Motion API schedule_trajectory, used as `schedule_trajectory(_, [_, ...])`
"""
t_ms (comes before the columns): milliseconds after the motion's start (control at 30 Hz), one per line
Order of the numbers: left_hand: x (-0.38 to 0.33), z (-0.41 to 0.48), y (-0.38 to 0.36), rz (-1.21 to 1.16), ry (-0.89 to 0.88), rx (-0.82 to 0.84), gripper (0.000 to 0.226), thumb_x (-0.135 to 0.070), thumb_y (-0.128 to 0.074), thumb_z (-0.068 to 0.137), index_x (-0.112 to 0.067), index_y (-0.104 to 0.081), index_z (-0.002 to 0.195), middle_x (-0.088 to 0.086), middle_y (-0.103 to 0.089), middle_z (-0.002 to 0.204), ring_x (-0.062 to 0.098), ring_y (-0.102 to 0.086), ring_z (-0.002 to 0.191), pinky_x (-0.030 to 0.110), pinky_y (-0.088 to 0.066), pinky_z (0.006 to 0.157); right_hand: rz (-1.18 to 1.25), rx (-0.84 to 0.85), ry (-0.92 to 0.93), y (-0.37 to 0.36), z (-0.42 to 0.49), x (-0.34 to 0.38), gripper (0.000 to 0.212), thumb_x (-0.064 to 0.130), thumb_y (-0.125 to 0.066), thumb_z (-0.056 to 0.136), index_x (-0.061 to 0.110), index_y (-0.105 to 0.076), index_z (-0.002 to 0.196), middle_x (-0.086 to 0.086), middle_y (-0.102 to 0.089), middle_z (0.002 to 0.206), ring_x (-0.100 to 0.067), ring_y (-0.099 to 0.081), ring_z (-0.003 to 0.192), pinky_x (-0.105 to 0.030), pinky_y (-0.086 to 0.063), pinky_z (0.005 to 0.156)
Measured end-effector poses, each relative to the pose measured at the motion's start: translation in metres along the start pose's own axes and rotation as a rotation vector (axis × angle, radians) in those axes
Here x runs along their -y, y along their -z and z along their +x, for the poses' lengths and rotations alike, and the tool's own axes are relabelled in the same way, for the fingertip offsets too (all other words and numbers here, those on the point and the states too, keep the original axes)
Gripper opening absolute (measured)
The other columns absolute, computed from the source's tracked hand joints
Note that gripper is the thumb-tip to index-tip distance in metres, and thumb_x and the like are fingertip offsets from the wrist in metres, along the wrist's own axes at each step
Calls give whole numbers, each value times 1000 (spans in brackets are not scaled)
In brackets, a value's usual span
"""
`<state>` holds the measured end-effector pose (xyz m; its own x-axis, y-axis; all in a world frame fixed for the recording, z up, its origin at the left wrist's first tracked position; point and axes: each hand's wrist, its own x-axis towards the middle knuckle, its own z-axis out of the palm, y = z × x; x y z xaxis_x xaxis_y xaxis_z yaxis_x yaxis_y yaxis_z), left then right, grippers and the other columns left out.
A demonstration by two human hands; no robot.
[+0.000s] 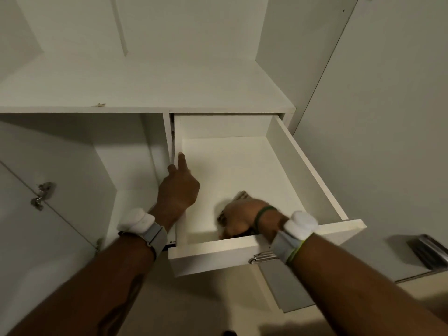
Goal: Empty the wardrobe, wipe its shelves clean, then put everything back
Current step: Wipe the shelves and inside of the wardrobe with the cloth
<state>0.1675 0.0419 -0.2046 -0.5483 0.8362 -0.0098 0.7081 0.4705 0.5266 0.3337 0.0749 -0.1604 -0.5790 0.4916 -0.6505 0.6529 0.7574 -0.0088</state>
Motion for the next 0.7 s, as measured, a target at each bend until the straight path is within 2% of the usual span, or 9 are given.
schedule_trajectory(67, [1, 1, 0, 3, 19, 10, 61, -24, -29, 107, -19, -1, 161, 24, -37, 146, 43, -55, 115, 48, -45, 89, 26, 24, 100, 1, 7, 42, 37, 35, -49, 103, 8, -66, 121, -10, -67, 119, -27, -61, 113, -32, -41, 87])
schedule_trajectory(133, [0, 1, 0, -20, 18, 21, 61, -25, -29, 107, -21, -1, 161, 23, -37, 148, 42, -54, 118, 48, -45, 94, -3, 64, 109, 6, 11, 59, 41, 32, -43, 107, 3, -60, 131, -13, -63, 129, -29, -58, 117, -33, -41, 94])
schedule_trajectory(200, [0, 0, 0, -21, 22, 25, 60, -24, -29, 107, -21, -2, 161, 23, -37, 147, 42, -54, 119, 49, -44, 96, -11, 55, 54, 7, 15, 54, 40, 30, -46, 106, 4, -58, 133, -12, -61, 131, -29, -58, 117, -33, -42, 89])
schedule_trajectory(300, [0, -1, 1, -23, 27, 23, 59, -26, -27, 107, -19, -4, 161, 23, -40, 144, 43, -55, 116, 50, -45, 95, -9, -84, 57, 0, 5, 27, 32, 23, -55, 100, 4, -63, 124, -11, -66, 123, -31, -64, 112, -32, -44, 77])
schedule_trajectory(400, [4, 1, -1, 55, -22, -2, 61, -31, -19, 104, -10, -6, 160, 21, -38, 148, 44, -56, 110, 51, -49, 93, -91, -118, -41, -5, -10, -18, 31, 23, -56, 98, 4, -66, 120, -11, -68, 121, -30, -65, 111, -30, -43, 78])
schedule_trajectory(500, [4, 3, -5, 63, -11, 0, 61, -21, -29, 106, -7, -5, 160, 21, -37, 147, 41, -57, 108, 51, -50, 92, -151, -5, -267, -11, -26, -85, 34, 28, -58, 98, 5, -67, 121, -11, -68, 124, -29, -64, 113, -32, -49, 89])
schedule_trajectory(567, [3, 1, -4, 20, 2, 11, 63, -17, -34, 104, -10, -5, 160, 21, -37, 147, 41, -57, 110, 48, -50, 86, -186, 74, -372, -13, -33, -114, 41, 38, -62, 95, 7, -67, 122, -8, -69, 123, -26, -65, 104, -32, -51, 89])
schedule_trajectory(633, [4, 0, -4, -39, 11, 20, 68, -15, -38, 101, -18, -6, 161, 21, -40, 144, 41, -56, 112, 44, -46, 81, -107, 135, -380, -13, -30, -119, 47, 46, -64, 92, 8, -67, 120, -6, -69, 120, -25, -62, 96, -30, -48, 83])
schedule_trajectory(700, [4, 2, -3, -28, 4, -4, 66, -15, -36, 102, -14, -5, 161, 19, -38, 148, 41, -55, 114, 46, -49, 83, -65, 203, -338, -14, -19, -109, 42, 36, -62, 95, 7, -66, 125, -10, -66, 128, -28, -62, 109, -30, -45, 86])
